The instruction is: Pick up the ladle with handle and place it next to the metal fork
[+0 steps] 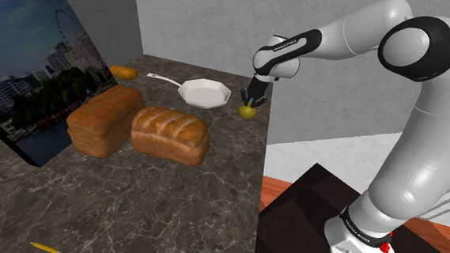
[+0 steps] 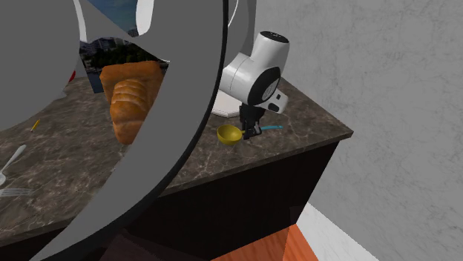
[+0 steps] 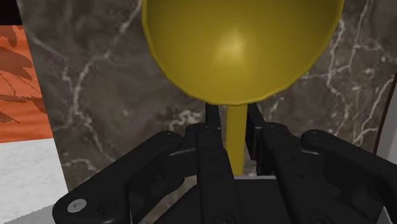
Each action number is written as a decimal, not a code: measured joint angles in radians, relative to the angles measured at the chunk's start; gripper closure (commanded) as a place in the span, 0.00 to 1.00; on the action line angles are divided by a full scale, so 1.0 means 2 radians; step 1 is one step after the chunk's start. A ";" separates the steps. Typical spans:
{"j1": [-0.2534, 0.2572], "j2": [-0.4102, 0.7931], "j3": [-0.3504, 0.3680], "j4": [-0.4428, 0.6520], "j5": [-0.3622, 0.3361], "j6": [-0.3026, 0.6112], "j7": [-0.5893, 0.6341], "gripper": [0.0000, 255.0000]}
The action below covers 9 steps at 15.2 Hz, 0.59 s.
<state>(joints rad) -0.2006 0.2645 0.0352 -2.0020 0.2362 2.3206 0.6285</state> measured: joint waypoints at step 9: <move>0.000 -0.003 0.000 0.003 -0.001 -0.006 0.001 1.00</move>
<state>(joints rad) -0.1998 0.2581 0.0357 -1.9969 0.2345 2.3093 0.6313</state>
